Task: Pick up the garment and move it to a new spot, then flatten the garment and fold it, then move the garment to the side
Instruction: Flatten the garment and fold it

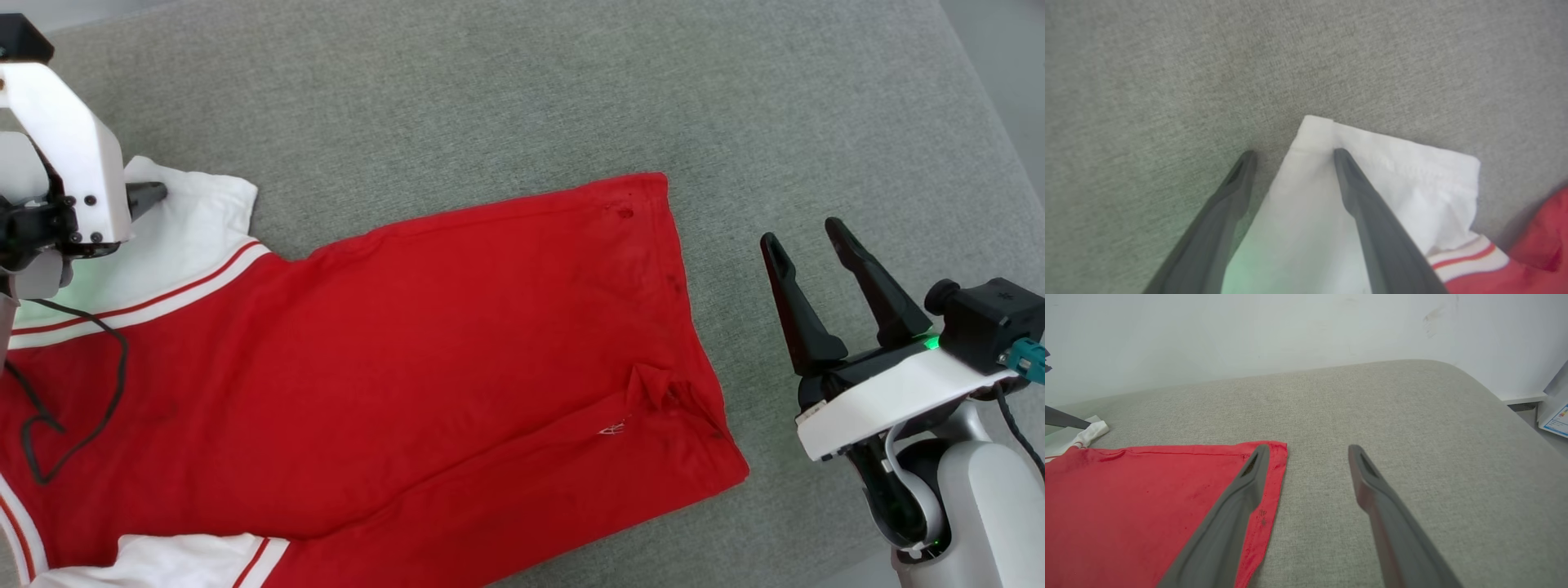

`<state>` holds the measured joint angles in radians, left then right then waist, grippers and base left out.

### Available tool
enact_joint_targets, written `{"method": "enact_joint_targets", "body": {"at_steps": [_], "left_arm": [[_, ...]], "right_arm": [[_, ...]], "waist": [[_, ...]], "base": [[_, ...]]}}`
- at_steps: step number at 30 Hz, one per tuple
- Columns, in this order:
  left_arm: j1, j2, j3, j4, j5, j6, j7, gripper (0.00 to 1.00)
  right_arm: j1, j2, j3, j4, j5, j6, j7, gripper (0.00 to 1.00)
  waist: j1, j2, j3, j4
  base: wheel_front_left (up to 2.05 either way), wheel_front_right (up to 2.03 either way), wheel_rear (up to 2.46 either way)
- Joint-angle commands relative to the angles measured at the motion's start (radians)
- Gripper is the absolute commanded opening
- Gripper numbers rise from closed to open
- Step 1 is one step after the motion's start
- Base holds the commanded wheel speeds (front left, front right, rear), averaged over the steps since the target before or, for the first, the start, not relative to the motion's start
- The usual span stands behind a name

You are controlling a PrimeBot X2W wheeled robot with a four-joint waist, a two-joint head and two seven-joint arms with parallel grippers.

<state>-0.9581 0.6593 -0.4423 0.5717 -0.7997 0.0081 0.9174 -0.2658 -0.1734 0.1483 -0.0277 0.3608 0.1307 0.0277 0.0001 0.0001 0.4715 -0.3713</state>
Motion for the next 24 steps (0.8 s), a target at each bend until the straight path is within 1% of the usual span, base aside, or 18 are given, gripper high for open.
{"method": "enact_joint_targets", "body": {"at_steps": [1, 2, 4, 6, 10, 13, 18, 21, 24], "left_arm": [[0.056, -0.017, -0.027, 0.044, -0.007, 0.008, 0.035, 0.33], [0.067, -0.022, -0.033, 0.052, -0.013, 0.011, 0.05, 0.0], [0.082, -0.034, -0.035, 0.06, -0.02, 0.016, 0.057, 0.0], [0.089, -0.046, -0.032, 0.057, -0.024, 0.019, 0.039, 0.0], [0.079, -0.054, -0.029, 0.056, -0.014, 0.019, -0.003, 0.0], [0.051, -0.064, -0.024, 0.051, -0.005, 0.017, -0.048, 0.0], [-0.017, -0.101, -0.025, 0.025, 0.014, -0.002, -0.128, 0.0], [-0.047, -0.129, -0.028, 0.008, 0.02, -0.014, -0.169, 0.0], [-0.069, -0.151, -0.035, -0.007, 0.027, -0.027, -0.199, 0.0]], "right_arm": [[-0.015, -0.001, 0.003, 0.005, 0.01, 0.0, -0.003, 1.0], [-0.017, -0.005, 0.005, 0.01, 0.018, 0.0, -0.001, 1.0], [-0.022, -0.011, 0.004, 0.018, 0.039, 0.0, 0.005, 1.0], [-0.03, -0.021, 0.006, 0.025, 0.07, 0.0, 0.019, 1.0], [-0.058, -0.053, 0.005, 0.056, 0.146, 0.0, 0.089, 1.0], [-0.103, -0.088, -0.006, 0.105, 0.208, 0.0, 0.19, 1.0], [-0.201, -0.152, 0.002, 0.201, 0.284, 0.0, 0.434, 1.0], [-0.251, -0.17, 0.006, 0.246, 0.304, 0.0, 0.568, 1.0], [-0.3, -0.177, 0.002, 0.283, 0.304, 0.0, 0.662, 1.0]], "waist": [[-0.0001, -0.0001, 0.004, -0.008], [-0.0001, -0.0001, 0.005, -0.009], [-0.0001, -0.0001, 0.005, -0.009], [-0.0001, -0.0001, 0.002, -0.004], [-0.0001, -0.0001, -0.014, 0.019], [-0.0001, -0.0001, -0.029, 0.049], [-0.0001, -0.0001, -0.037, 0.121], [-0.0001, -0.0001, -0.032, 0.167], [-0.0001, -0.0001, -0.02, 0.206]], "base": [[0.0, 0.0, 0.0], [0.0, 0.0, 0.0], [0.0, 0.0, 0.0], [0.0, 0.0, 0.0], [0.0, 0.0, 0.0], [0.0, 0.0, 0.0], [0.0, 0.0, 0.0], [0.0, 0.0, 0.0], [0.0, 0.0, 0.0]]}}
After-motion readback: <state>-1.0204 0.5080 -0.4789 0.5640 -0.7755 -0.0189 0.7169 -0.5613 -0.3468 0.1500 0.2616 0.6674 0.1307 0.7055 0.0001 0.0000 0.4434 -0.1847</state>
